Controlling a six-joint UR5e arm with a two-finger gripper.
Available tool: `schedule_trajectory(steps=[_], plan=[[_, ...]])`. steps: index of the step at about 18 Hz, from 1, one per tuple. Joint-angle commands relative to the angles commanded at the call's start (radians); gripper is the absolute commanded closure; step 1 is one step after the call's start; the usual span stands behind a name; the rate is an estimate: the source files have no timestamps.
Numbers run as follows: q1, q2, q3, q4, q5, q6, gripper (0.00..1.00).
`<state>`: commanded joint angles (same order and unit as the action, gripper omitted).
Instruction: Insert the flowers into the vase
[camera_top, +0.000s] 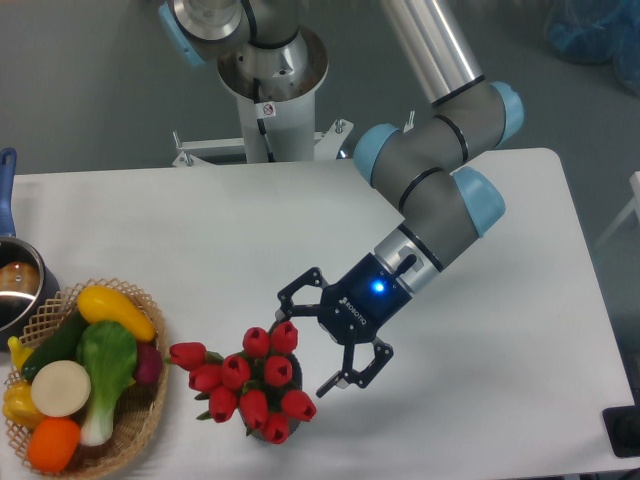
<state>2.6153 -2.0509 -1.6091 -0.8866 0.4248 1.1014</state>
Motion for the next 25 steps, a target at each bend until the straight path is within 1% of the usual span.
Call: schedule_trajectory(steps=[3,6,8,10,11,12,16,19,21,23,25], plan=[[0.020,0.035,0.000,0.000,0.049,0.000,0.00],[0.046,0.075,-0.002,0.000,0.138,0.000,0.00],[0.051,0.104,0.002,0.000,0.248,0.000,0.00],[0.052,0.130,0.008,0.000,0.397,0.012,0.00],[0.051,0.147,0.009,0.000,0.504,0.049,0.00],[0.051,0.155,0.005,0.000,0.564,0.075,0.00],[0.051,0.158,0.011,0.000,0.721,0.127,0.00],[0.049,0.163,0.014,-0.005,0.840,0.135,0.00],[0.048,0.161,0.014,-0.008,0.887,0.135,0.00],[0.052,0.158,0.009,-0.009,0.908,0.140,0.00],[0.066,0.156,0.012,-0.014,0.943,0.172,0.00]])
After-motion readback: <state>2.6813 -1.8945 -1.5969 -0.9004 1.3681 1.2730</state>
